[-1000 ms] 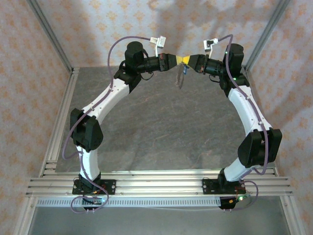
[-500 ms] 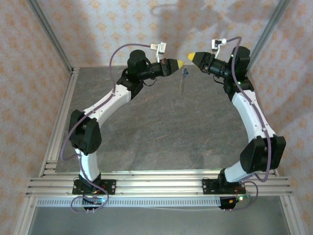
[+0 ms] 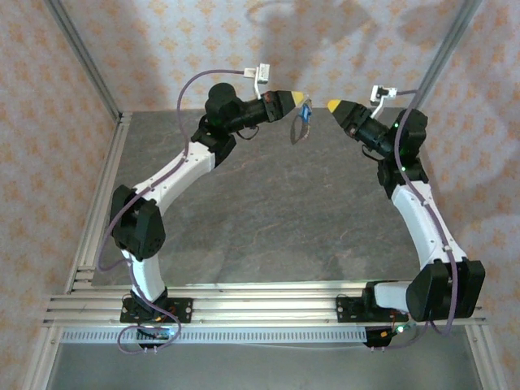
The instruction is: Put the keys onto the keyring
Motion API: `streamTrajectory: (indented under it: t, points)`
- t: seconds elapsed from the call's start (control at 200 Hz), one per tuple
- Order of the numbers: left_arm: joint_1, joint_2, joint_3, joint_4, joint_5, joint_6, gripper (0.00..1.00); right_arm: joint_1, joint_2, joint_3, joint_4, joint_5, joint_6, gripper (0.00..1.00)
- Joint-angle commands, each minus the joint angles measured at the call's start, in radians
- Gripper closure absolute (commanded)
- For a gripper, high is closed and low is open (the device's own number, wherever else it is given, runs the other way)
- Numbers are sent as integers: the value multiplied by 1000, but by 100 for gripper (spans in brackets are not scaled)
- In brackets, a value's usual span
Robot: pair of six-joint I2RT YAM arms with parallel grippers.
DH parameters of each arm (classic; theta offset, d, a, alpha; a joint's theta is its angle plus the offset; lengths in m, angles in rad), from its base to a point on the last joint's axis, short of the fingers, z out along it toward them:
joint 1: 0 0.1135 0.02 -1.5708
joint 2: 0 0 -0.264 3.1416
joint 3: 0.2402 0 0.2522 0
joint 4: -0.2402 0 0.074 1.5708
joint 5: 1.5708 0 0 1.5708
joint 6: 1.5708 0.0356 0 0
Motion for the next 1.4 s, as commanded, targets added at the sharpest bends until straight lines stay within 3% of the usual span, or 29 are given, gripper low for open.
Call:
streamTrajectory:
  t: [0.0,0.425,0.861,0.966,1.296,1.396]
  points:
    - [-13,-53,0,76,-26,-21,100,27,-53,-6,73,18,-37,59]
    - [-24,-62,3,78,-30,-26,100,128,-30,55,-19,45,-168,58]
    - [-28,-60,8,90,-27,-36,100,147,15,75,-63,65,-217,62]
    - [-31,-59,8,92,-25,-38,100,148,25,77,-63,72,-220,65]
    - [-33,-54,8,102,-30,-45,100,182,34,80,-67,44,-233,100]
    - [-33,-54,8,104,-32,-45,100,188,25,67,-68,44,-232,100]
